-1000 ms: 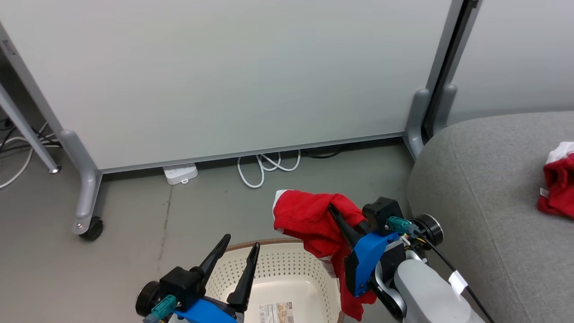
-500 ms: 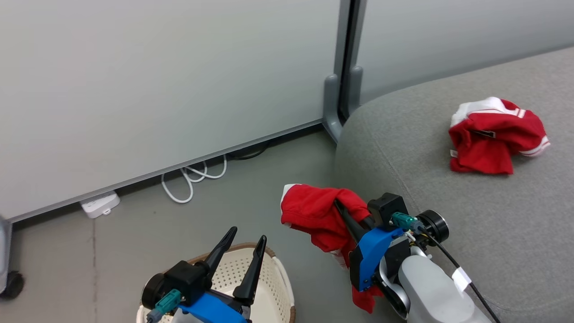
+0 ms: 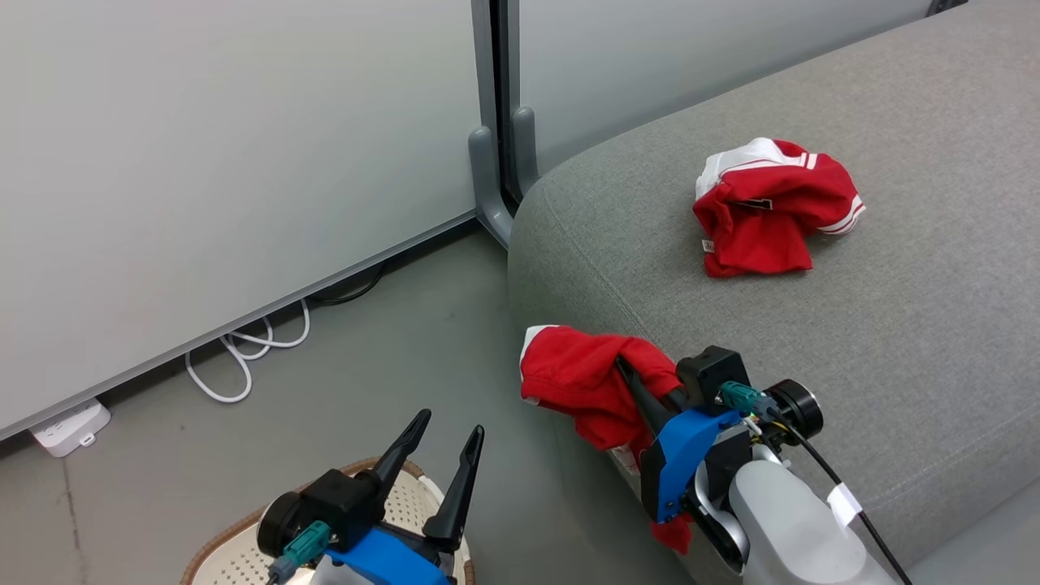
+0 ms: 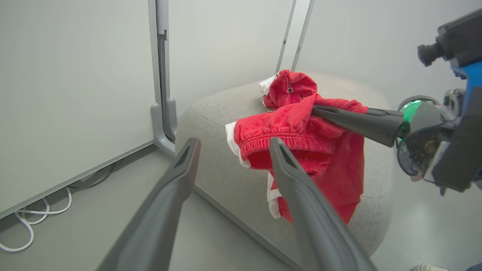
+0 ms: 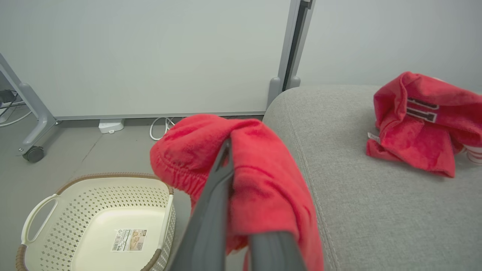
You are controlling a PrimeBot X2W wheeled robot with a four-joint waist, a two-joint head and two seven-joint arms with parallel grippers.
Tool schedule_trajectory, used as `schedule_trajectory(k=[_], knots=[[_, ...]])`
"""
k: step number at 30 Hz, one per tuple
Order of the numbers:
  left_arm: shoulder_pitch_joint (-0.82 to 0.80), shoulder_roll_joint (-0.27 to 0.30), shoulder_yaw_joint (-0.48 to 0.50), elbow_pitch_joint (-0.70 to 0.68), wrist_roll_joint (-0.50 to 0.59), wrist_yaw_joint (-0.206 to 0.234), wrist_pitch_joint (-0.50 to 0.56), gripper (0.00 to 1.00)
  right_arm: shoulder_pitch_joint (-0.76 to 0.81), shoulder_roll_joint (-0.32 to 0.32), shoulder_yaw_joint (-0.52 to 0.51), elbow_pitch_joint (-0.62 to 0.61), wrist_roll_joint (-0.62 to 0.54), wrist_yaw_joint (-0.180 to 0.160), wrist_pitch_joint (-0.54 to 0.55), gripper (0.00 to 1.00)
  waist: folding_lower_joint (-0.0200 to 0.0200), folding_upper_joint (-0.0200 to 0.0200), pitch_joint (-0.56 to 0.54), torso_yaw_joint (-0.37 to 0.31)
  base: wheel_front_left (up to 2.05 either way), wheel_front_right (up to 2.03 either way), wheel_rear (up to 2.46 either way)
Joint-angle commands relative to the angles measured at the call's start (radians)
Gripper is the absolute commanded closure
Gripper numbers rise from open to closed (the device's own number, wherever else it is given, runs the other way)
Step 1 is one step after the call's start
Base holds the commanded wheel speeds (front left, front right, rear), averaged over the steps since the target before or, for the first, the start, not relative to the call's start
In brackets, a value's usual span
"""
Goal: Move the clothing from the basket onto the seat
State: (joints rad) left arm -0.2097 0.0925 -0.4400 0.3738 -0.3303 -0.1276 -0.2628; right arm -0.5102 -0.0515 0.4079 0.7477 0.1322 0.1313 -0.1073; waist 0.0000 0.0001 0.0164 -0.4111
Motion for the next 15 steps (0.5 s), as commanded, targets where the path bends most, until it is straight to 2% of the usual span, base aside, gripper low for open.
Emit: schedule_trajectory(k=[1, 15], knots=[[-0.014, 0.009, -0.003, 0.003, -0.003, -0.004, -0.003, 0.00, 0.012, 0.001, -0.006, -0.002, -0.007, -0.001, -0.009, 1.00, 0.0000, -0.0001, 0.001, -0.002, 0.00, 0.00, 0.00], [0.000, 0.012, -0.006, 0.007, -0.009, -0.004, -0.003, 0.00, 0.023, 0.001, -0.033, -0.014, -0.018, -0.001, 0.004, 1.00, 0.0000, -0.0001, 0.001, 0.041, 0.00, 0.00, 0.00]])
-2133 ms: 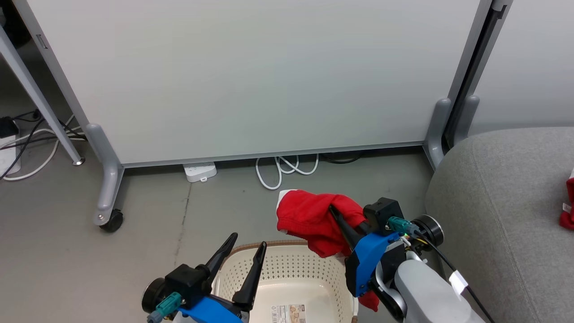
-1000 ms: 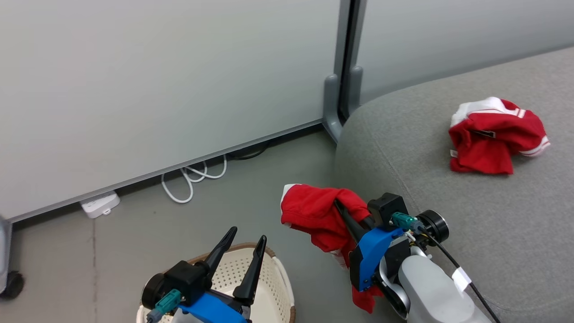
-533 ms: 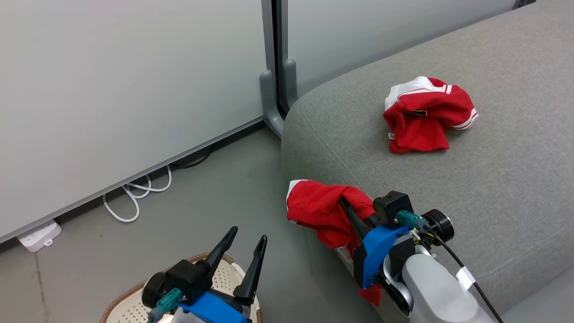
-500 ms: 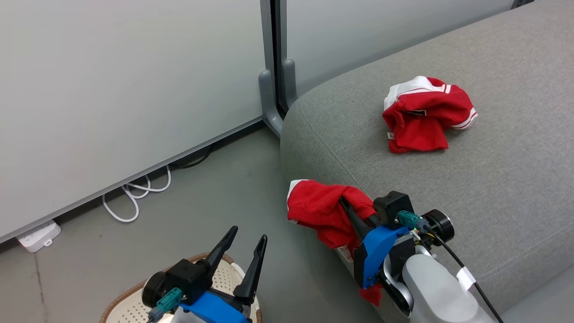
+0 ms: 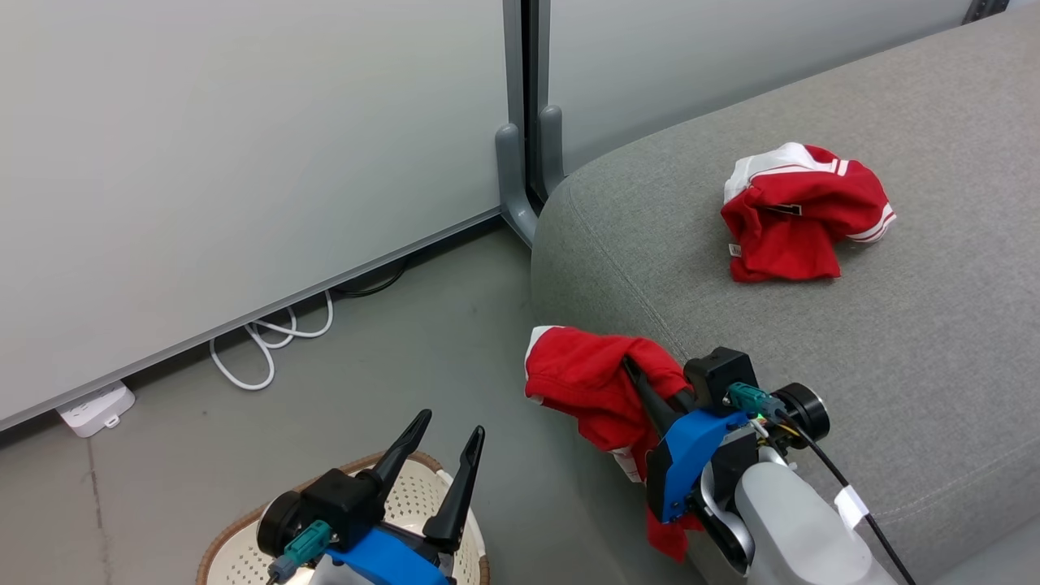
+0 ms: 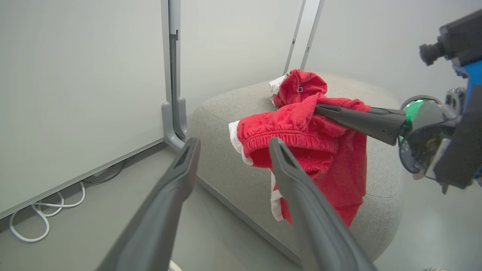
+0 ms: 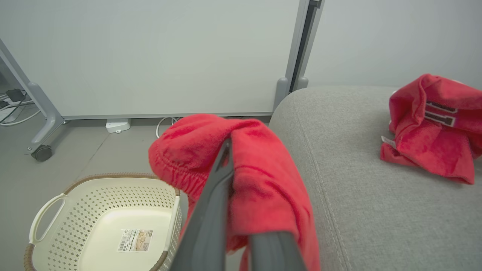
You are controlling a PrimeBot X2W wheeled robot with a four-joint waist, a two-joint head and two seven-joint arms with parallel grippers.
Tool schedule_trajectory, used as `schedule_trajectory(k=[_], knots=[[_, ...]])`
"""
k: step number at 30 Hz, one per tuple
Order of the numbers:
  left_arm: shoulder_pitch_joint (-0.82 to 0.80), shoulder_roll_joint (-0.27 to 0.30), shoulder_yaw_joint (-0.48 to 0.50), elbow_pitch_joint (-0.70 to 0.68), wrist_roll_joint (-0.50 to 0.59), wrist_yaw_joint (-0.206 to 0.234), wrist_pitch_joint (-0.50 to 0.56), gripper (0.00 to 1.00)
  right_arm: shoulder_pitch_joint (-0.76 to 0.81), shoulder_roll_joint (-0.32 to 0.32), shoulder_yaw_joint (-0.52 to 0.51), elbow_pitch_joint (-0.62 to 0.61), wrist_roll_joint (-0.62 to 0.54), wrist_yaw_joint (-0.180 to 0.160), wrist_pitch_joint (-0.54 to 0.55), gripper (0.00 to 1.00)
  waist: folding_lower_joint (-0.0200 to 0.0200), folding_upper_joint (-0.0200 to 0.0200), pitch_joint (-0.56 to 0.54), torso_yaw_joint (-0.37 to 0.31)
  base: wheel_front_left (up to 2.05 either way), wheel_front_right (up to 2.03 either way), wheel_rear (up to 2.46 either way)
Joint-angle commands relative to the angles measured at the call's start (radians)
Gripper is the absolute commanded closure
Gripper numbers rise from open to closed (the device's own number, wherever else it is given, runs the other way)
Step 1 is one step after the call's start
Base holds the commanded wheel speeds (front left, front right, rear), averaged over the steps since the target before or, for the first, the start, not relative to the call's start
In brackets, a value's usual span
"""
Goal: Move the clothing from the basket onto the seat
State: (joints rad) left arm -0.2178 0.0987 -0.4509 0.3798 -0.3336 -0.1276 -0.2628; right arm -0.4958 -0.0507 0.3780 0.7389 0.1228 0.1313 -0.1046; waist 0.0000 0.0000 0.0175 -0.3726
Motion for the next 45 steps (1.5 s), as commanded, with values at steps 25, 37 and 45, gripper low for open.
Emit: schedule_trajectory(k=[25, 37, 45], knots=[[-0.169, 0.059, -0.066, -0.066, 0.029, -0.004, -0.003, 0.00, -0.523, -0.397, -0.172, -0.137, -0.004, -0.001, 0.157, 1.00, 0.0000, 0.0000, 0.310, 0.102, 0.00, 0.00, 0.00], [-0.360, 0.136, -0.097, -0.167, 0.065, -0.004, -0.003, 0.00, -0.543, -0.632, -0.483, -0.183, -0.048, -0.001, 0.123, 1.00, 0.0000, 0.0000, 0.584, 0.166, 0.00, 0.00, 0.00], [-0.431, 0.170, -0.106, -0.196, 0.092, -0.004, -0.003, 0.00, -0.458, -0.533, -0.632, -0.088, -0.052, -0.001, 0.033, 1.00, 0.0000, 0.0000, 0.683, 0.171, 0.00, 0.00, 0.00]])
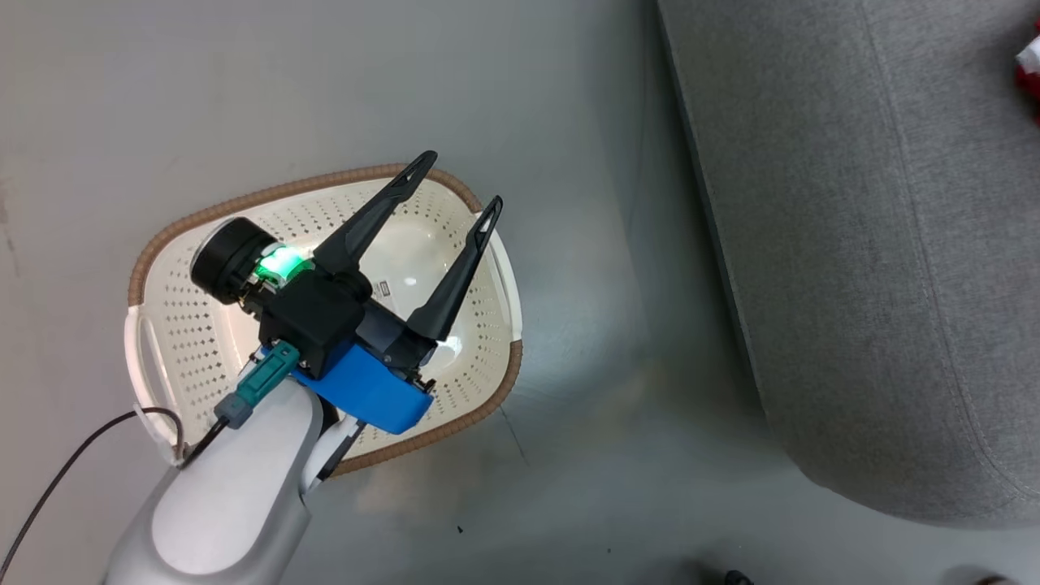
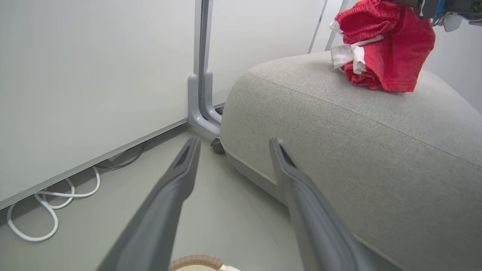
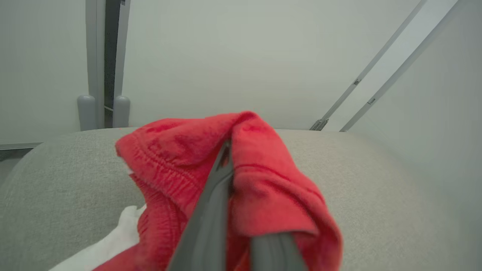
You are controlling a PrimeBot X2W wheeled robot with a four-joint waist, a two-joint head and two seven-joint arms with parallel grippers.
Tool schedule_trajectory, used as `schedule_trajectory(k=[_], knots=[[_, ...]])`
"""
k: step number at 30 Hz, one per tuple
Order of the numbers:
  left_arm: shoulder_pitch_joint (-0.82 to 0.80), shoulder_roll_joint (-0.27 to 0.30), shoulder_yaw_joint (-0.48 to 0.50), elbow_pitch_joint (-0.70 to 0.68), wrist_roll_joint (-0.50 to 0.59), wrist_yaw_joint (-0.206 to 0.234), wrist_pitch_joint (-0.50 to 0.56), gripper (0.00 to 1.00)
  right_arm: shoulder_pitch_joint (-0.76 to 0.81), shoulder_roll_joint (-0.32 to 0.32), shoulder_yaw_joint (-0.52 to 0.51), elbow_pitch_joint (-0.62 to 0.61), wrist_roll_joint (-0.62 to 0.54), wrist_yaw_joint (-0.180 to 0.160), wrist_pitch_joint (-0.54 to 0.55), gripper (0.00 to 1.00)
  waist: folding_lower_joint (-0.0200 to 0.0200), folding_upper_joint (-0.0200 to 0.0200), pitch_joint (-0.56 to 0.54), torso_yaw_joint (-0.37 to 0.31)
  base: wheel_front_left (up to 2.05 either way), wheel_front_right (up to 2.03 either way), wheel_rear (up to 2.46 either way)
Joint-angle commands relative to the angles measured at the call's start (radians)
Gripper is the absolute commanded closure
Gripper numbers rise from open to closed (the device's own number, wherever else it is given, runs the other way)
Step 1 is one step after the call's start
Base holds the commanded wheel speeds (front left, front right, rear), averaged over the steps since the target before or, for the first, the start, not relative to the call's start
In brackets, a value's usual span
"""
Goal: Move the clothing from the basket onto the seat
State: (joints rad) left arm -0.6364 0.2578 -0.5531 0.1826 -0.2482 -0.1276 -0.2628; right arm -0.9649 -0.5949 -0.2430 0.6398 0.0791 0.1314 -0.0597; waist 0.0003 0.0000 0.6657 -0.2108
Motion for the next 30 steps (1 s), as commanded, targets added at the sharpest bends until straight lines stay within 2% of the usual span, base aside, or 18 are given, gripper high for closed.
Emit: schedule_trajectory(k=[1, 8, 17, 18, 19, 20, 21, 30], knots=[[-0.019, 0.013, -0.008, 0.002, 0.007, -0.004, -0.003, 0.00, 0.018, 0.024, -0.018, 0.021, -0.012, -0.001, -0.019, 1.00, -0.0003, 0.0000, 0.040, 0.010, 0.00, 0.00, 0.00], [-0.022, 0.019, -0.012, 0.008, -0.001, -0.004, -0.003, 0.00, 0.021, 0.078, -0.054, 0.083, -0.058, -0.001, -0.046, 1.00, -0.0003, 0.0000, 0.049, 0.016, 0.00, 0.00, 0.00], [-0.025, 0.007, -0.004, 0.017, -0.002, -0.004, -0.003, 0.00, 0.006, 0.091, -0.070, 0.099, -0.091, -0.001, -0.049, 1.00, -0.0003, 0.0000, 0.047, 0.019, 0.00, 0.00, 0.00], [-0.025, 0.006, -0.002, 0.019, -0.002, -0.004, -0.003, 0.00, 0.004, 0.094, -0.071, 0.098, -0.094, -0.001, -0.048, 0.82, -0.0003, 0.0000, 0.046, 0.020, 0.00, 0.00, 0.00], [-0.025, 0.004, 0.000, 0.020, -0.002, -0.004, -0.003, 0.00, 0.003, 0.097, -0.071, 0.095, -0.099, -0.001, -0.049, 0.45, -0.0003, 0.0000, 0.045, 0.021, 0.00, 0.00, 0.00], [-0.025, 0.001, 0.002, 0.021, -0.002, -0.004, -0.003, 0.00, 0.002, 0.100, -0.073, 0.093, -0.101, -0.001, -0.051, 0.18, -0.0003, 0.0000, 0.044, 0.022, 0.00, 0.00, 0.00], [-0.024, -0.001, 0.005, 0.021, -0.002, -0.004, -0.003, 0.00, 0.001, 0.104, -0.076, 0.092, -0.103, -0.001, -0.053, 0.00, -0.0003, 0.0000, 0.041, 0.023, 0.00, 0.00, 0.00], [0.032, -0.040, 0.050, 0.034, -0.008, -0.004, -0.003, 0.00, 0.049, 0.140, -0.077, 0.082, -0.136, -0.001, -0.069, 0.00, -0.0003, 0.0000, -0.062, 0.041, 0.00, 0.00, 0.00]])
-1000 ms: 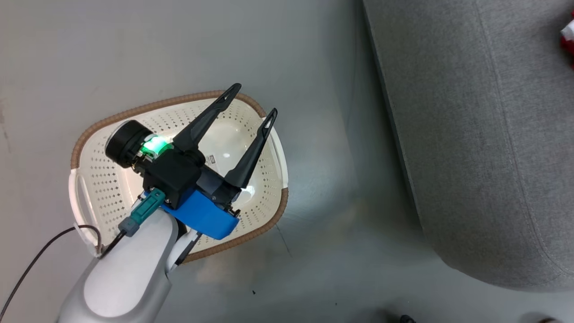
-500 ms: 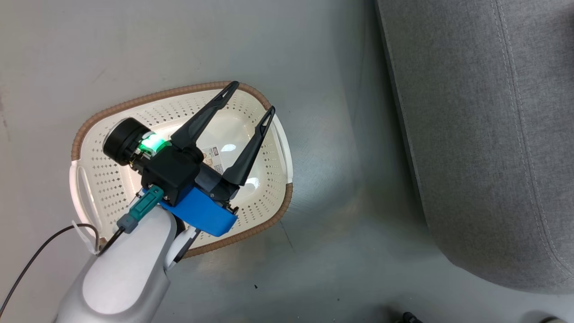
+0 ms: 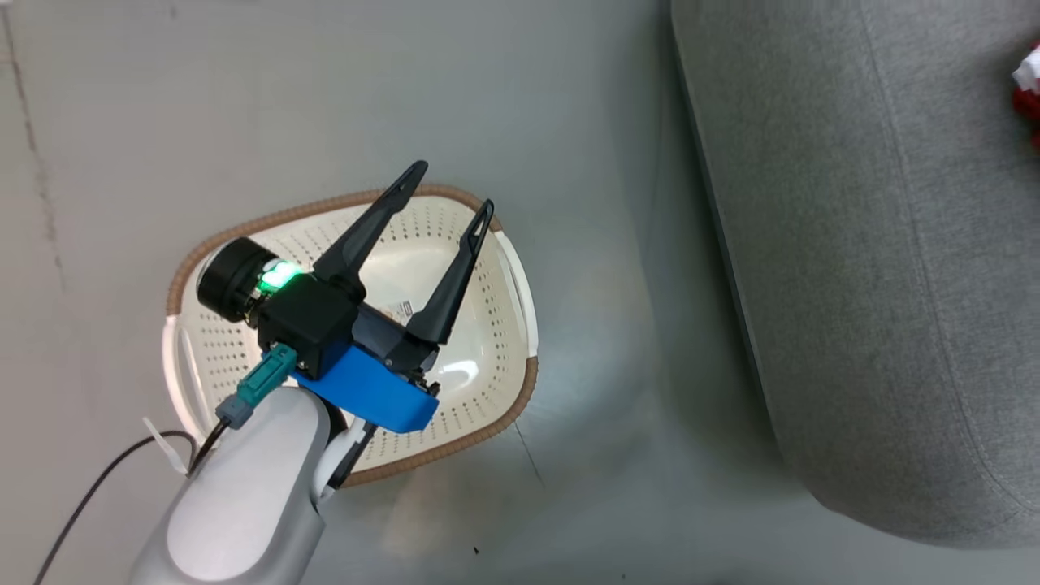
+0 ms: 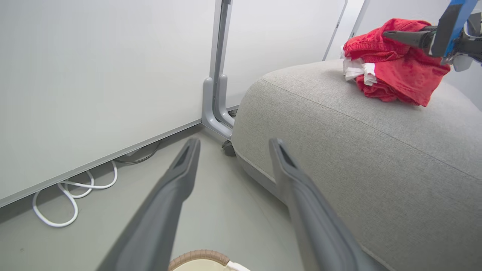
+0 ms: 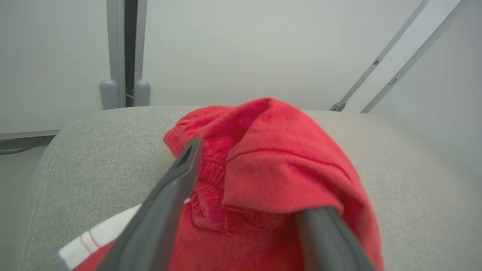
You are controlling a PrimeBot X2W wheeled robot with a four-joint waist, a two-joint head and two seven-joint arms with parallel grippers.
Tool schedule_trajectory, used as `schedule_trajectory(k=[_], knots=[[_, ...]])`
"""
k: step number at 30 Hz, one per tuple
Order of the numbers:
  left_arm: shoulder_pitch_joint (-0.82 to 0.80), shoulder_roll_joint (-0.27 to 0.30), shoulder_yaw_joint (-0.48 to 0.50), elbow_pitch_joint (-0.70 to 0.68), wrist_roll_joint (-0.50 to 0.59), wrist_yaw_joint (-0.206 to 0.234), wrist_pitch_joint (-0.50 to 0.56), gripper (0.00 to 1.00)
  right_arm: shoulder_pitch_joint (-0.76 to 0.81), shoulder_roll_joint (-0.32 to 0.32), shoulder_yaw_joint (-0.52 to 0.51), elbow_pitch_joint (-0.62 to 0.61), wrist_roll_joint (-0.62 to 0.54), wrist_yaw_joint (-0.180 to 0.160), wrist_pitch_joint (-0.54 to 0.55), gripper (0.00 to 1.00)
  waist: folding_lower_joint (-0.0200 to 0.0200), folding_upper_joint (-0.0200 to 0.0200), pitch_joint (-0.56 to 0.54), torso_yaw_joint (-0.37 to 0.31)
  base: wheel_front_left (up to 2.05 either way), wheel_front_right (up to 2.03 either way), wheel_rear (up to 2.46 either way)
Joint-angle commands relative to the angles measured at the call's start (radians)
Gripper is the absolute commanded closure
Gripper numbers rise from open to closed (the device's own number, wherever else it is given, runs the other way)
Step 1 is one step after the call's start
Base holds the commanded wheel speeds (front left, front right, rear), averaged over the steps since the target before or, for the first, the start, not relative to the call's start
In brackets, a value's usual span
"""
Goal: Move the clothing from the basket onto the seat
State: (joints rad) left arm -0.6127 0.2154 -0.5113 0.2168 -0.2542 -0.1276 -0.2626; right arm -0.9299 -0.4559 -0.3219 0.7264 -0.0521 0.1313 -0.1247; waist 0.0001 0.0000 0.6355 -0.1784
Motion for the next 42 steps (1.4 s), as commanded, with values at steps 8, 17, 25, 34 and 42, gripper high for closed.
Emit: schedule_trajectory(k=[8, 17, 25, 34, 42], knots=[[0.129, -0.034, 0.076, 0.027, -0.026, -0.004, -0.003, 0.00, 0.119, 0.030, 0.043, -0.002, -0.029, -0.001, -0.013, 0.00, -0.0001, 0.0000, -0.220, 0.019, 0.00, 0.00, 0.00], [0.313, -0.082, 0.158, 0.061, -0.058, -0.004, -0.003, 0.00, 0.311, 0.074, 0.107, -0.055, -0.020, -0.001, -0.002, 0.00, -0.0001, 0.0000, -0.451, 0.063, 0.00, 0.00, 0.00], [0.442, -0.107, 0.222, 0.075, -0.058, -0.004, -0.003, 0.00, 0.539, 0.167, 0.116, -0.258, -0.011, -0.001, 0.026, 0.00, -0.0001, 0.0000, -0.573, 0.122, 0.00, 0.00, 0.00], [0.550, -0.129, 0.334, 0.065, -0.040, -0.004, -0.003, 0.00, 0.740, 0.259, 0.189, -0.468, 0.008, -0.001, 0.069, 0.00, -0.0001, 0.0000, -0.612, 0.160, 0.00, 0.00, 0.00], [0.588, -0.147, 0.403, 0.054, -0.022, -0.004, -0.003, 0.00, 0.850, 0.315, 0.239, -0.582, -0.012, -0.001, 0.046, 0.00, -0.0001, 0.0000, -0.618, 0.204, 0.00, 0.00, 0.00]])
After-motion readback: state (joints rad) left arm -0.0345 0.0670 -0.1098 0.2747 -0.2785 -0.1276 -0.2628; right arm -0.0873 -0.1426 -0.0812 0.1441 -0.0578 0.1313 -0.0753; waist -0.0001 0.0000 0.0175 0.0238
